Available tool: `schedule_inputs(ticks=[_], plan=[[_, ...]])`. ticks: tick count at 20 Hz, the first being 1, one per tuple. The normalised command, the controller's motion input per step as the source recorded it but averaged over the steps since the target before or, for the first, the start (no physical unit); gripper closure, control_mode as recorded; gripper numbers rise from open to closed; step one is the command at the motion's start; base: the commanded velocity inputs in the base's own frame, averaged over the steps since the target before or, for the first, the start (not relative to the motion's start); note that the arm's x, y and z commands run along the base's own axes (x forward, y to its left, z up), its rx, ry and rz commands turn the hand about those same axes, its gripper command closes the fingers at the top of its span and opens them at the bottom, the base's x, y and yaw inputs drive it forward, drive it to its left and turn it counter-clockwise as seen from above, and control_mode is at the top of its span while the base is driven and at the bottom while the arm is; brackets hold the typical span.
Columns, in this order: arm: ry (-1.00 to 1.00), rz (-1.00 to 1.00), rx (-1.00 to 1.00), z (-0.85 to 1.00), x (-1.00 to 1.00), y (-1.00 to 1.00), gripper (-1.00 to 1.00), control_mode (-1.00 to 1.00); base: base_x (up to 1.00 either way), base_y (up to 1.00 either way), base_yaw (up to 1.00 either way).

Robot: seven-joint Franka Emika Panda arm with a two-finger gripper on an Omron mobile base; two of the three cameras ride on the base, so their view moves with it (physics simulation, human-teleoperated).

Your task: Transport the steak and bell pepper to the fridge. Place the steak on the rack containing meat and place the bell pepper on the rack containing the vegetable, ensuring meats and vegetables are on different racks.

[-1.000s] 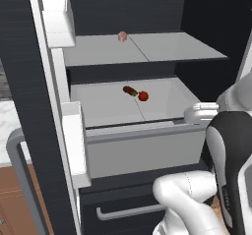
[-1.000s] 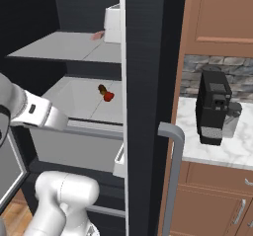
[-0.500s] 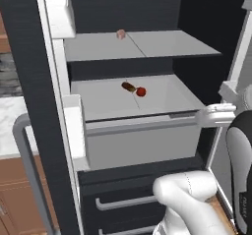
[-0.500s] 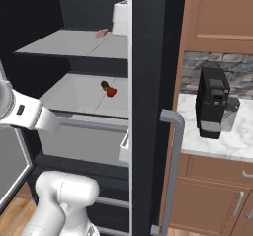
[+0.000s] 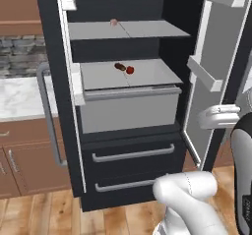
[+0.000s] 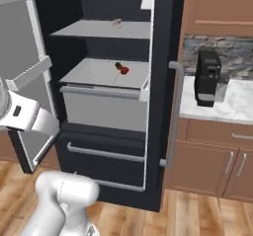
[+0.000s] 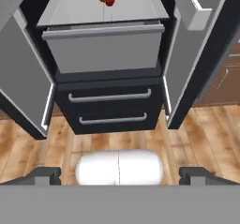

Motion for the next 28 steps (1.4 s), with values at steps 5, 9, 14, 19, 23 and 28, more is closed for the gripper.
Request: schedule_inputs(ticks=[5, 9, 14, 19, 23, 28], plan=[[0.0, 0.0, 0.0, 0.0, 0.0, 0.0, -1.0, 1.0, -0.58, -0.45, -0.39], [0.0, 0.0, 0.0, 0.0, 0.0, 0.0, -1.0, 1.0, 0.0, -0.38, -0.86], [0.0, 0.0, 0.0, 0.0, 0.0, 0.0, -1.0, 1.0, 0.0, 0.0, -1.0], [0.0, 0.0, 0.0, 0.0, 0.0, 0.0, -1.0, 1.0, 0.0, 0.0, -1.0], [0.0, 0.0, 0.0, 0.0, 0.0, 0.0, -1.0, 1.0, 0.0, 0.0, -1.0], [0.0, 0.0, 0.0, 0.0, 0.0, 0.0, -1.0, 1.0, 0.0, 0.0, -1.0]])
